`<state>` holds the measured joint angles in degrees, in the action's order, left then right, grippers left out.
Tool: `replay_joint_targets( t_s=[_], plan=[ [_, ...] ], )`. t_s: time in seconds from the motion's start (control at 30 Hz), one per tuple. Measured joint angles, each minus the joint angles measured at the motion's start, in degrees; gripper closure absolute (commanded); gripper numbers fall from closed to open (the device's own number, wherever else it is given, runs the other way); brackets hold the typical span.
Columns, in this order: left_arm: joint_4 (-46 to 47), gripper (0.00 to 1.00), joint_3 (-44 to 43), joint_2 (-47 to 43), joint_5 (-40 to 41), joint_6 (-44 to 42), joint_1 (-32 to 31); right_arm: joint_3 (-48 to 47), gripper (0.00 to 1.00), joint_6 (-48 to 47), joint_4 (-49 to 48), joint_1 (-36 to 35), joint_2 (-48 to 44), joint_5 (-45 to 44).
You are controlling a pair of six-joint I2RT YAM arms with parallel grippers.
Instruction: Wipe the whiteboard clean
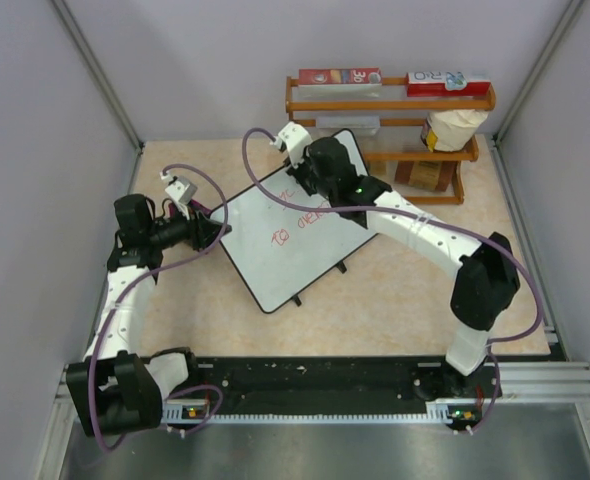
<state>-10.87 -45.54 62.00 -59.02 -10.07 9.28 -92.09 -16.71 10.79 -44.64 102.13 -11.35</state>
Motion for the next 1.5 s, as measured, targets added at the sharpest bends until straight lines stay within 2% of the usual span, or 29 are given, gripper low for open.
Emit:
replay_joint_targets(
  t_s=[0.4,0.77,1.5],
  plan=[
    [-0.28,1.00,0.00,-0.02,-0.09,-0.31,0.00,4.31,1.00,0.87,-2.71,1.79,-1.70,0.76],
    [-0.42,1.00,0.00,0.00,-0.11,-0.33,0.02,4.35,1.00,3.13,-2.16,1.60,-1.90,3.72],
    [-0.20,1.00,0.00,-0.02,-1.14,-0.83,0.00,3.85,1.00,4.37,0.74,-10.51,-0.85,6.34]
  ],
)
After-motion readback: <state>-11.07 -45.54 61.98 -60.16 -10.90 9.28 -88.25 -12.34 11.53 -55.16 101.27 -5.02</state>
